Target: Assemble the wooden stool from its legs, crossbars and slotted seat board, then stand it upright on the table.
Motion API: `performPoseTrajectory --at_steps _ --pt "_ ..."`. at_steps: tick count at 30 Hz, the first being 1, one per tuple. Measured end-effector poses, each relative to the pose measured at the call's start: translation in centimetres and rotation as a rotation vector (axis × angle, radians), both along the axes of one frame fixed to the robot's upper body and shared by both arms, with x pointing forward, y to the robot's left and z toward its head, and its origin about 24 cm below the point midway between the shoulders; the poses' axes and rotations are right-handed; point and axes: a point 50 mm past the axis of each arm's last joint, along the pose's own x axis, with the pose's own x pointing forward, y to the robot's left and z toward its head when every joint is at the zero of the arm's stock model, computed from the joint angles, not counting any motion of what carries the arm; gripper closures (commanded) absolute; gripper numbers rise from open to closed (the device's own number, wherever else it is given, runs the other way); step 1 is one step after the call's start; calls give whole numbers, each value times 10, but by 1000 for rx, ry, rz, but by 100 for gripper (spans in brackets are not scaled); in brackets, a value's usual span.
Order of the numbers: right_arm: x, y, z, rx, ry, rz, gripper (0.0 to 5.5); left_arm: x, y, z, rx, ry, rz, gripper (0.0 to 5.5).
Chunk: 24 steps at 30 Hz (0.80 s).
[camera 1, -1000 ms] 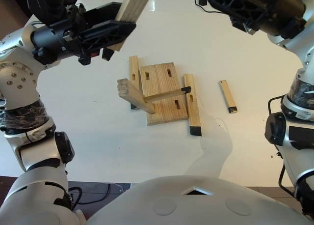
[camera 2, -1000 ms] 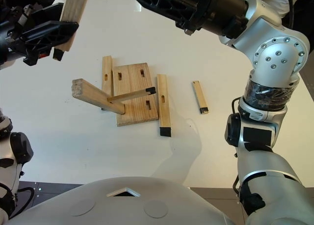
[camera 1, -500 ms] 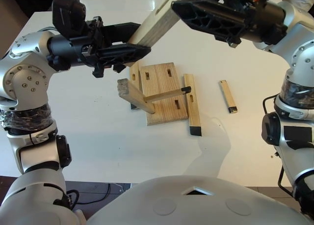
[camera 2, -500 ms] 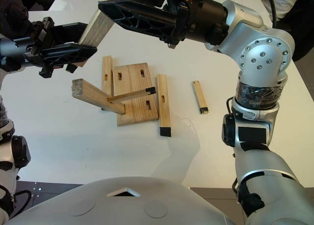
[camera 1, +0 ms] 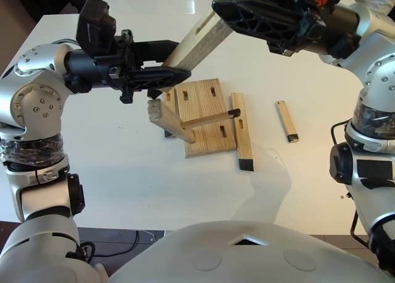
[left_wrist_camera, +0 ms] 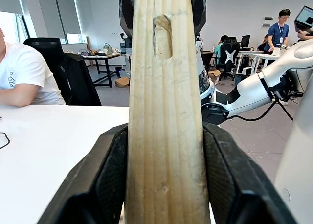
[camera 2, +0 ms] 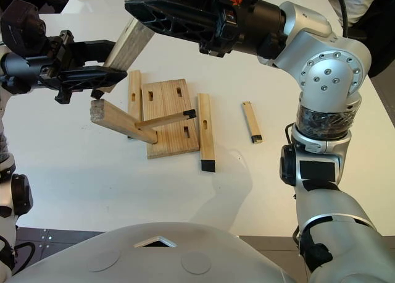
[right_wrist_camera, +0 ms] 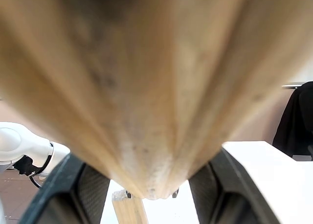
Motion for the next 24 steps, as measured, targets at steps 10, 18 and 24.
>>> performPoseTrajectory --at_steps 10,18,24 --pt "2 -5 -13 -68 3 -27 346 14 5 3 7 -29 98 211" --pt "30 -42 -30 -147 -62 -293 346 51 57 -26 12 -13 584 204" --pt "37 -71 -77 -387 -94 -386 346 62 101 -67 -297 142 1188 204"
